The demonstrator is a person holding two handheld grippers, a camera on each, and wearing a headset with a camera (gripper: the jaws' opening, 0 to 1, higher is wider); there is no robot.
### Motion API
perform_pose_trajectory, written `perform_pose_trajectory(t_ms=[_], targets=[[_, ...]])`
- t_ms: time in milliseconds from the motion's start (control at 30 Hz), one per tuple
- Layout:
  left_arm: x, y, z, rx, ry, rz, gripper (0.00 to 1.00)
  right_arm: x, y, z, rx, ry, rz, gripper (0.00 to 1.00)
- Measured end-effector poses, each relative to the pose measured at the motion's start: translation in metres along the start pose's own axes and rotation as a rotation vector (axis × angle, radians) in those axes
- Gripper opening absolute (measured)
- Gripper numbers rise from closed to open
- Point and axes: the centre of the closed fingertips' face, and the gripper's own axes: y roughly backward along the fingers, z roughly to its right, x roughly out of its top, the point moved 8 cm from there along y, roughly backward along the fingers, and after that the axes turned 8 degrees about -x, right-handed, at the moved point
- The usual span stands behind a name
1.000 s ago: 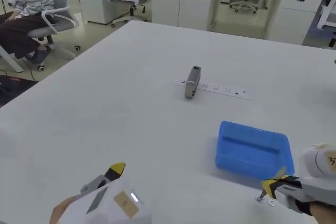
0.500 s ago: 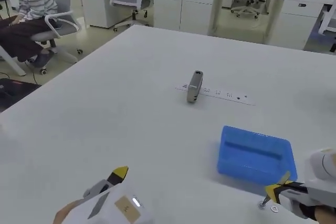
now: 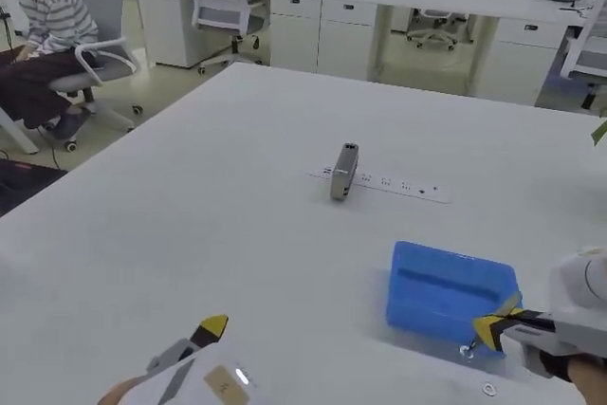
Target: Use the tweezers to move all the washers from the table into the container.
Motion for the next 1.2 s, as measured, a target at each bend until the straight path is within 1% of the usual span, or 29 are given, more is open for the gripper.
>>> perform_pose_trajectory(t_ms=[167, 233, 300, 367, 500, 633, 833, 1100, 1200], targets=[[0.0, 0.0, 0.001, -0.001, -0.005, -0.002, 0.95, 0.006, 0.002, -0.002, 0.0, 0.015, 0.015, 0.01], [0.001, 0.0, 0.001, -0.005, -0.002, 0.003, 0.95, 0.007, 0.002, -0.001, -0.001, 0.02, 0.021, 0.01], [0.0, 0.0, 0.001, 0.0, -0.006, -0.003, 0.95, 0.009, 0.003, -0.001, 0.0, 0.02, 0.023, 0.01], [0.001, 0.0, 0.001, -0.002, -0.005, 0.0, 0.95, 0.011, 0.002, 0.0, -0.001, 0.021, 0.03, 0.01], [0.0, 0.0, 0.001, -0.003, -0.004, -0.006, 0.95, 0.019, 0.001, 0.001, -0.001, 0.027, 0.039, 0.01], [-0.001, 0.0, 0.001, -0.003, -0.005, -0.011, 0.95, 0.026, -0.007, 0.007, -0.004, 0.033, 0.052, 0.01], [-0.001, -0.001, 0.001, -0.002, -0.007, -0.019, 0.95, 0.034, -0.015, 0.004, 0.004, 0.025, 0.06, 0.01], [-0.002, -0.001, 0.0, 0.007, -0.001, -0.025, 0.95, 0.04, -0.029, 0.001, -0.006, 0.045, 0.058, 0.01], [-0.002, -0.001, -0.001, 0.008, 0.002, -0.029, 0.95, 0.038, -0.036, 0.002, -0.008, 0.042, 0.045, 0.02]])
